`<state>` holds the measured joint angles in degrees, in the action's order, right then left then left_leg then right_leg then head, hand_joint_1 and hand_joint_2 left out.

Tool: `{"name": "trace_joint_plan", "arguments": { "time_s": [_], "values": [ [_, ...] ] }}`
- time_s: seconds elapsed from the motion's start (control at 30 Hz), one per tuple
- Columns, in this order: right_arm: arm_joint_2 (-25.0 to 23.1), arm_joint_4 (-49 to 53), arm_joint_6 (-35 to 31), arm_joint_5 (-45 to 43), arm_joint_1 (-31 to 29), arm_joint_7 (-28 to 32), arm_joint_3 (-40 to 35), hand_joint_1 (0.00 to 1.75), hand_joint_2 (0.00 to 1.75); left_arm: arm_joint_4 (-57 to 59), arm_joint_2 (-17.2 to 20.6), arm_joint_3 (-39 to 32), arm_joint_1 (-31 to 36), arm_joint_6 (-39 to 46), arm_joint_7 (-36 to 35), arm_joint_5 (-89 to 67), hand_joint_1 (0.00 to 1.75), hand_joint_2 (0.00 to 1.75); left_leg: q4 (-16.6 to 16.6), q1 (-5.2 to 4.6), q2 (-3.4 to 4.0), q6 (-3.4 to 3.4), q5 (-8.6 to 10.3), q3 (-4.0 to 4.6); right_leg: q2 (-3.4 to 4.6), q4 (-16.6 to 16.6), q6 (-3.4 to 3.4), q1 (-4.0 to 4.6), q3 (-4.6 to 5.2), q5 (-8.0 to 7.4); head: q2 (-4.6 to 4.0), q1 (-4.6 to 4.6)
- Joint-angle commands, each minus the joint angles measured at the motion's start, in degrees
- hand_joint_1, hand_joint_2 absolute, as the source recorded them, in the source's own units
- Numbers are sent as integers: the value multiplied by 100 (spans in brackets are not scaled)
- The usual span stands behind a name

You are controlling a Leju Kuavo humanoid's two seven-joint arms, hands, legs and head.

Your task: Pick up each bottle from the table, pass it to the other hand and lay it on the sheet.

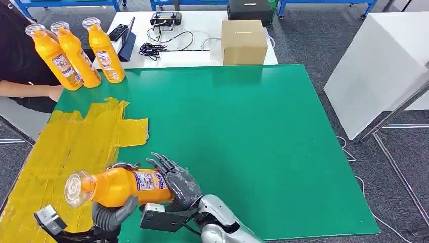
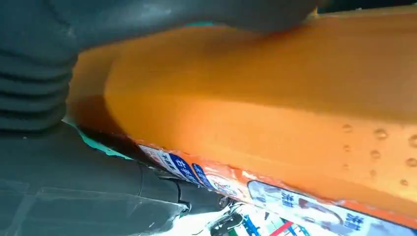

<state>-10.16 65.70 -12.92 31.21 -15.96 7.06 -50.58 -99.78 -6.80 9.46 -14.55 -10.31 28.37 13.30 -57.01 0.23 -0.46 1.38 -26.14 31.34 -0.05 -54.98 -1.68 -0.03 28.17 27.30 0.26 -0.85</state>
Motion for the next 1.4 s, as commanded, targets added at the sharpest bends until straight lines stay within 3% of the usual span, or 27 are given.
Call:
{"name": "trace_joint_plan", "arguments": {
  "time_s": [0.03, 0.17, 0.2, 0.3, 0.4, 0.67, 1.4],
  "values": [
    [684, 1462, -264, 262, 829, 281, 597, 0, 0, -64, -103, -613, 168, 1105, 263, -1313, 175, 175, 1, 4, -23, -1, 0, 2, -26, 10, -4, 4, -13, 4, 0, -2],
    [771, 2095, -415, 318, 1273, 447, 934, 0, 0, -42, -142, -861, 209, 2318, 548, -2760, 175, 175, 2, -2, -17, -2, 1, 4, -18, 5, -3, -1, -6, 3, 0, 0],
    [810, 2311, -447, 307, 1406, 495, 1034, 0, 0, -2, -141, -854, 274, 3198, 563, -3855, 175, 175, 0, 2, -20, -3, 0, 6, -22, 6, -3, 3, -8, 3, 0, -2],
    [1084, 2704, -456, -216, 1597, 731, 1156, 0, 0, 474, 297, -755, 597, 4617, -262, -6653, 175, 175, 0, 0, -29, -3, 4, 9, -30, 6, -2, 1, -3, 3, 0, 0],
    [1170, 2820, -346, -476, 1590, 773, 1217, 0, 0, 1050, 721, -667, 875, 5009, -910, -7899, 175, 175, 11, -5, -26, -2, 8, -3, -26, 11, -2, -4, -8, -1, 0, 0],
    [1102, 2730, -227, -655, 1377, 686, 1091, 0, 0, 2510, 1151, -345, 1305, 5031, -1949, -9709, 175, 175, 16, 4, -11, -11, 10, -10, -13, 18, 3, 4, -14, -6, 0, 2],
    [1077, 2678, 6, -740, 1265, 610, 1023, 0, 0, 3801, 1420, -47, 1694, 4449, -2406, -9951, 175, 175, 7, 1, 0, -8, 7, -3, 0, 5, 1, 1, -7, -3, 0, 0]
  ]
}}
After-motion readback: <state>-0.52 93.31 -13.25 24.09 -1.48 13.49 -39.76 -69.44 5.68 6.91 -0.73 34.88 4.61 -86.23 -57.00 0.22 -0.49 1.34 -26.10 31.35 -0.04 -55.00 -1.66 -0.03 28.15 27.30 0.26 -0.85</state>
